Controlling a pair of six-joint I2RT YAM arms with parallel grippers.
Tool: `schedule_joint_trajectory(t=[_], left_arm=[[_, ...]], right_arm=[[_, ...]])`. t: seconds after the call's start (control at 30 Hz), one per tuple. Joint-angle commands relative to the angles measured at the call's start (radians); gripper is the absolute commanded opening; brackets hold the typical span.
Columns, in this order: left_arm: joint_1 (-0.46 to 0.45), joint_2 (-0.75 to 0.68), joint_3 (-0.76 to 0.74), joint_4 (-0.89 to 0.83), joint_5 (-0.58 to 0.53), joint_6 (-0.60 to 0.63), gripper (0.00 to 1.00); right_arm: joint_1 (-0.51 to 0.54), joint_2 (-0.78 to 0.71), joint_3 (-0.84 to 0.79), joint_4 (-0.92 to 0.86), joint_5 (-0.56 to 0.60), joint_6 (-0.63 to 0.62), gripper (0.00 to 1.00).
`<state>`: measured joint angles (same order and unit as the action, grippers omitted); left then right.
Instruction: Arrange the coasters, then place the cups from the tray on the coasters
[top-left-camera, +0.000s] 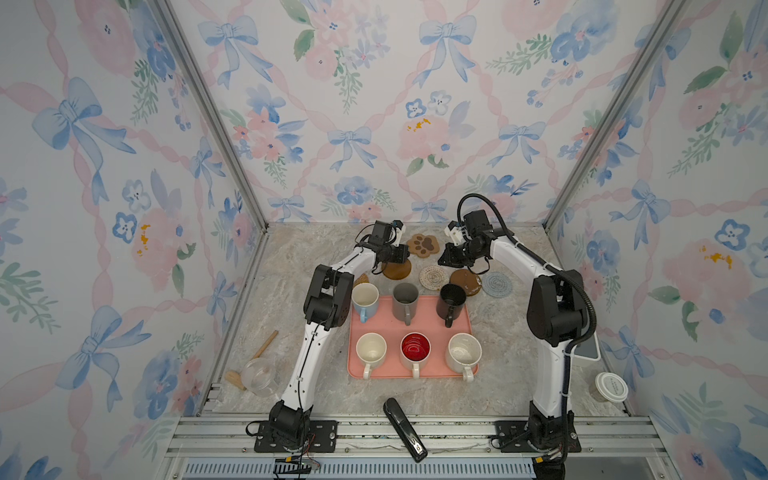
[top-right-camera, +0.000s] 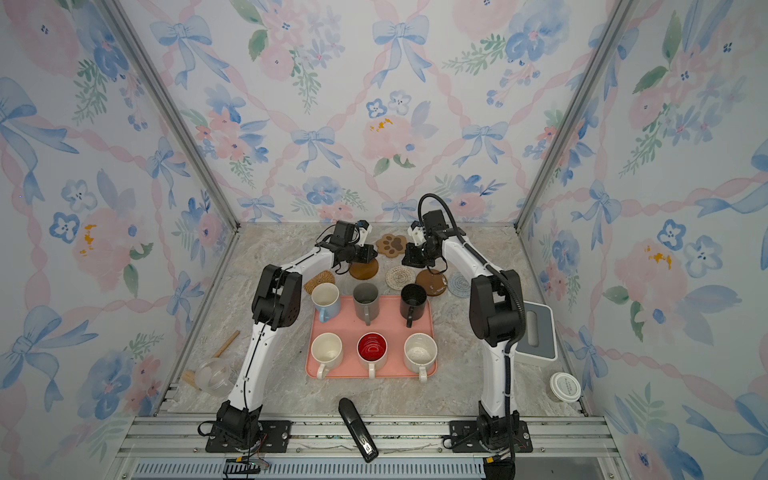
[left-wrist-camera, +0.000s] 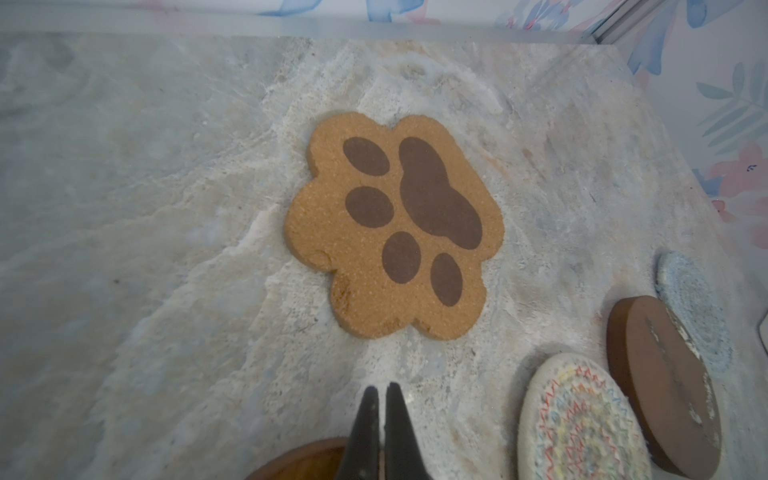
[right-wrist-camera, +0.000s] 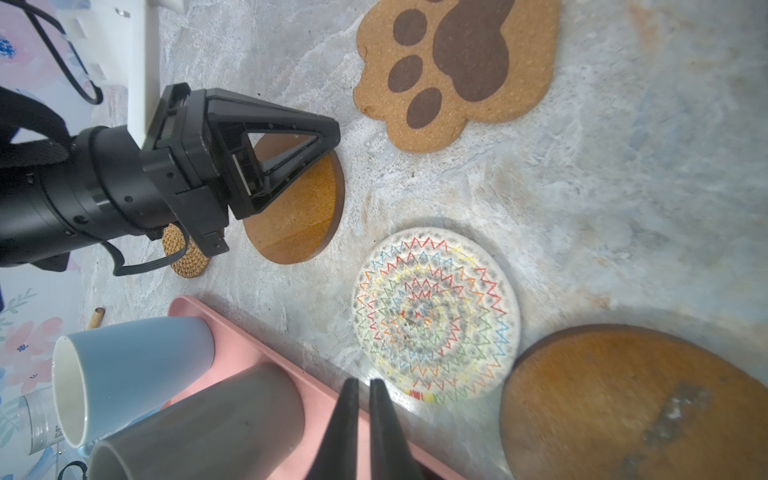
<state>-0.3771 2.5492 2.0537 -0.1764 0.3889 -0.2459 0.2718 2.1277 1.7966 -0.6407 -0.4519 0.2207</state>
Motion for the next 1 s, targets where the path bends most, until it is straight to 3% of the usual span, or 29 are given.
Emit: schedule_joint_trajectory(t=[0.0,0.7,0.97], left_arm=[[0.004,-0.009,-0.067,-0.11,-0.061,0.045,0.0],[0.048,-0.136,-0.203,-0.11,-0.161,0.073,0.0],[0.072,-0.228,-0.191,-0.109,-0.198,0.075,0.0]], right_arm=[[0.003,-0.046,-0.012,-0.002,0.011,-0.006,0.11],[0.002,-0.036,-0.011,0.014,-0.013,0.006,0.11],[0.045,0.046,0.101,-0.02,-0.046,0.014,0.11]])
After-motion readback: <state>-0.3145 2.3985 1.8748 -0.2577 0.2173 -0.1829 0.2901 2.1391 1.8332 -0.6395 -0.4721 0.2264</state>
